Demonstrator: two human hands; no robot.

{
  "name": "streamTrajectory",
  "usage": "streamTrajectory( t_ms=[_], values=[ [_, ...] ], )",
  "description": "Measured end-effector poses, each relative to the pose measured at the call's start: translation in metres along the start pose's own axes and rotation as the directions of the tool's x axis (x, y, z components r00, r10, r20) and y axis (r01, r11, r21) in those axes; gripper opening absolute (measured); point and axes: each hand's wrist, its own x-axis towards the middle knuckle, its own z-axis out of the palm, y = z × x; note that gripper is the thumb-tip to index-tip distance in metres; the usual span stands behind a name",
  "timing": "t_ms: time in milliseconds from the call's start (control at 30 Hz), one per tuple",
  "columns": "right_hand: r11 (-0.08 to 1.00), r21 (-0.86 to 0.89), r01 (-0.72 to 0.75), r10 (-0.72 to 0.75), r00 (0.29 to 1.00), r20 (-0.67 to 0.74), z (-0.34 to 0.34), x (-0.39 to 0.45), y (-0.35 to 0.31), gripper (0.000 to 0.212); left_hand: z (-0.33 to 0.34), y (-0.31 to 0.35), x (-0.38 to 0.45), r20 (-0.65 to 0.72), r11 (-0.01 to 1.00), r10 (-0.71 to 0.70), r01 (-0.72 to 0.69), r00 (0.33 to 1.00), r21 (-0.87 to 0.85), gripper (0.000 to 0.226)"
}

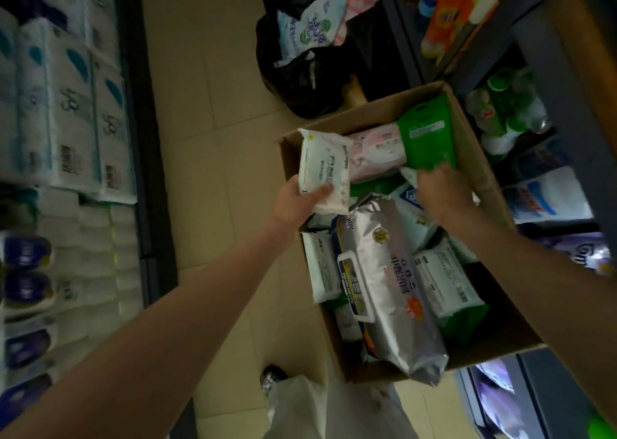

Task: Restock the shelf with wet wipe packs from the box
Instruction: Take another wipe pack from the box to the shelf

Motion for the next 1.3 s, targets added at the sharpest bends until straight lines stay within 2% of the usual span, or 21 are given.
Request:
streamTrajectory(
  t_ms=[67, 133, 267, 300, 367, 433, 533, 600, 667, 733, 800, 867, 900, 1000, 1100, 1200, 1300],
  values=[
    [0.960, 0.267, -0.085, 0.104, 0.993, -0.057, -0.032, 0.003, -0.002, 0.027, -0.002, 0.004, -0.006, -0.045, 0.996, -0.034, 0.030, 0.998, -0.089, 0.043],
    [0.882, 0.470, -0.033, 0.098, 0.989, -0.114, -0.082, 0.003, -0.009, 0.030, -0.007, 0.013, -0.016, -0.096, 0.995, 0.001, -0.011, 0.995, -0.103, 0.041],
    [0.717, 0.663, 0.216, -0.063, 0.967, -0.246, -0.183, -0.018, -0.058, 0.026, -0.027, 0.043, -0.045, -0.107, 0.985, 0.138, -0.147, 0.985, -0.087, 0.038],
    [0.645, 0.715, 0.270, -0.096, 0.957, -0.274, -0.202, -0.028, -0.076, 0.023, -0.033, 0.053, -0.055, -0.071, 0.978, 0.137, -0.147, 0.988, -0.148, 0.036],
    [0.511, 0.793, 0.331, -0.239, 0.941, -0.239, -0.232, -0.052, -0.110, 0.018, -0.049, 0.070, -0.081, 0.062, 0.926, 0.128, -0.097, 0.990, -0.364, 0.031],
    [0.510, 0.770, 0.383, -0.422, 0.892, -0.163, -0.252, -0.070, -0.137, 0.026, -0.073, 0.082, -0.105, 0.137, 0.858, 0.217, -0.121, 0.967, -0.500, 0.030],
    [0.557, 0.710, 0.430, -0.528, 0.844, -0.097, -0.288, -0.094, -0.168, 0.032, -0.122, 0.086, -0.140, 0.077, 0.815, 0.352, -0.265, 0.933, -0.516, 0.024],
    [0.556, 0.711, 0.431, -0.553, 0.830, -0.071, -0.306, -0.111, -0.193, 0.051, -0.159, 0.083, -0.164, 0.029, 0.796, 0.393, -0.325, 0.919, -0.511, 0.023],
    [0.531, 0.726, 0.438, -0.520, 0.845, -0.129, -0.318, -0.131, -0.224, 0.077, -0.196, 0.079, -0.190, -0.034, 0.771, 0.413, -0.370, 0.910, -0.519, 0.021],
    [0.399, 0.830, 0.391, -0.451, 0.871, -0.193, -0.327, -0.148, -0.257, 0.085, -0.237, 0.072, -0.216, -0.104, 0.725, 0.437, -0.419, 0.893, -0.547, 0.018],
    [0.232, 0.926, 0.298, -0.423, 0.888, -0.180, -0.337, -0.167, -0.290, 0.064, -0.279, 0.064, -0.246, -0.187, 0.692, 0.439, -0.464, 0.879, -0.553, 0.024],
    [0.148, 0.946, 0.289, -0.458, 0.867, -0.194, -0.349, -0.189, -0.324, 0.040, -0.321, 0.053, -0.279, -0.256, 0.691, 0.447, -0.513, 0.857, -0.509, 0.034],
    [0.116, 0.944, 0.309, -0.475, 0.852, -0.220, -0.356, -0.201, -0.341, 0.036, -0.341, 0.047, -0.297, -0.289, 0.692, 0.456, -0.540, 0.842, -0.479, 0.037],
    [0.014, 0.940, 0.340, -0.532, 0.799, -0.281, -0.383, -0.238, -0.395, 0.038, -0.400, 0.029, -0.352, -0.399, 0.683, 0.473, -0.613, 0.785, -0.397, 0.034],
    [-0.078, 0.936, 0.343, -0.628, 0.713, -0.313, -0.414, -0.278, -0.451, 0.034, -0.448, 0.008, -0.406, -0.472, 0.661, 0.471, -0.652, 0.745, -0.371, 0.029],
    [-0.157, 0.941, 0.300, -0.730, 0.606, -0.315, -0.439, -0.314, -0.503, 0.027, -0.487, -0.009, -0.451, -0.535, 0.642, 0.468, -0.687, 0.703, -0.340, 0.028],
    [-0.226, 0.939, 0.258, -0.778, 0.532, -0.333, -0.463, -0.344, -0.550, 0.024, -0.524, -0.023, -0.487, -0.587, 0.638, 0.474, -0.716, 0.656, -0.284, 0.028]
  ],
)
